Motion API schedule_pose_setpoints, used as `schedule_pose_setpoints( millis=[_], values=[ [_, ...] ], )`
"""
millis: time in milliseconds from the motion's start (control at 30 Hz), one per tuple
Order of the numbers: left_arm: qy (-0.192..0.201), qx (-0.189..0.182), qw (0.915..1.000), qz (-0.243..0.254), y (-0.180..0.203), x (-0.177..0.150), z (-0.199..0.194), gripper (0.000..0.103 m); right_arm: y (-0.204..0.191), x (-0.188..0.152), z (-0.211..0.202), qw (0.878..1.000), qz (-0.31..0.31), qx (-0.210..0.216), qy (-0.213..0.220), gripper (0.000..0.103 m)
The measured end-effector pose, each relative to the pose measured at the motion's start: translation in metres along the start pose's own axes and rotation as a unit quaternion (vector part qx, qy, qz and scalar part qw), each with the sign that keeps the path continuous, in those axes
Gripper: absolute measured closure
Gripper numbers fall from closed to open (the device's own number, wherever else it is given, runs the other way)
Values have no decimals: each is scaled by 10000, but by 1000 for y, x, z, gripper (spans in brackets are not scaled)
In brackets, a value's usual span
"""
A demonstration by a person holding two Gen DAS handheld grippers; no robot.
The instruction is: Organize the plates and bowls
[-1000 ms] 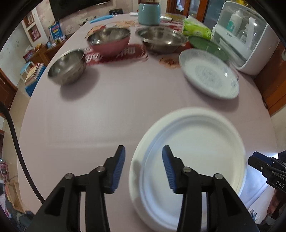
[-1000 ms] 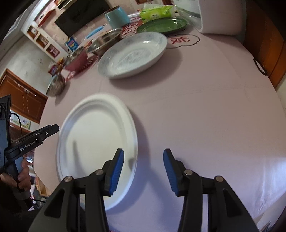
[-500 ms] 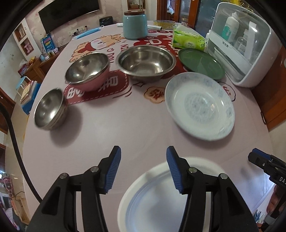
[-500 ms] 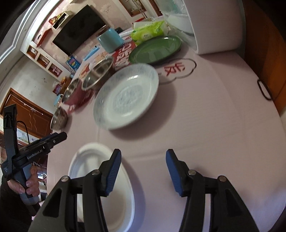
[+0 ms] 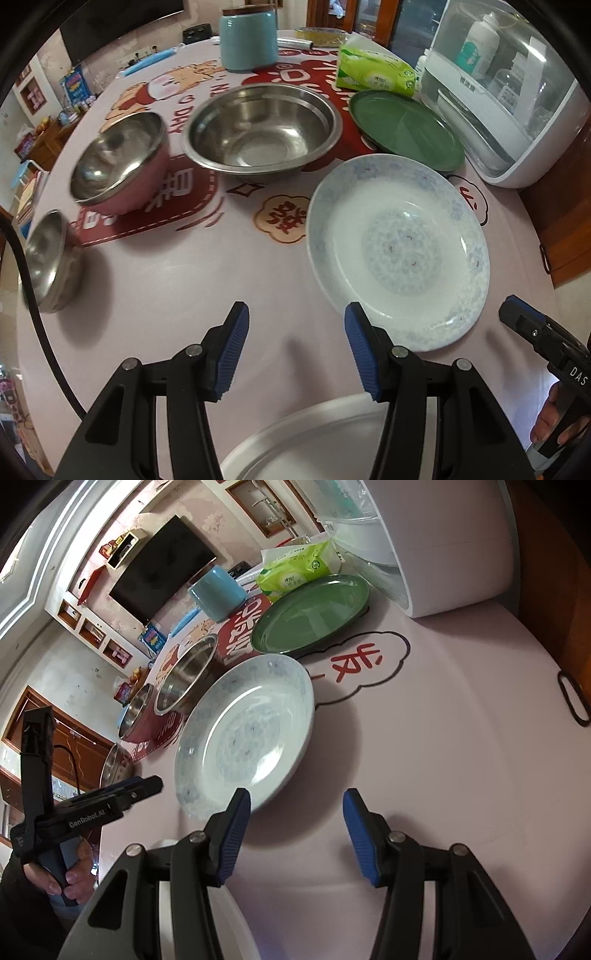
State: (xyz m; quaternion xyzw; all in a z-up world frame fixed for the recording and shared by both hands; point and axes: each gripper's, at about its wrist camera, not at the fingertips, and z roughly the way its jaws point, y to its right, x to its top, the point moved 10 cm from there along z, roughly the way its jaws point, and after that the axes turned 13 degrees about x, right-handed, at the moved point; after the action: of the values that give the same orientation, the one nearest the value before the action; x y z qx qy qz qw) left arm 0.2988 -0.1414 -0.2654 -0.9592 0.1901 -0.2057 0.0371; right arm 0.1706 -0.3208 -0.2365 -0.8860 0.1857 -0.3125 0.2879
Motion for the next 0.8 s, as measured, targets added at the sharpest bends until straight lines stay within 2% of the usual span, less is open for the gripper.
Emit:
schedule_pose_setpoints(
  millis=[267,533,633,800],
  values=[
    [-47,-262,9996,32,16,2,25,50,-4,8,17,9994,-232,117,239,51],
    [-60,-422,9990,-118,19,4,39,50,-7,10,34,9986,-480,200,109,51],
    [-53,-485,9987,-156,22,6,42,54,-6,8,40,9981,-580,195,45,54],
    [17,-624,9978,-226,27,9,40,67,-4,8,44,9975,-685,149,36,69]
  ],
)
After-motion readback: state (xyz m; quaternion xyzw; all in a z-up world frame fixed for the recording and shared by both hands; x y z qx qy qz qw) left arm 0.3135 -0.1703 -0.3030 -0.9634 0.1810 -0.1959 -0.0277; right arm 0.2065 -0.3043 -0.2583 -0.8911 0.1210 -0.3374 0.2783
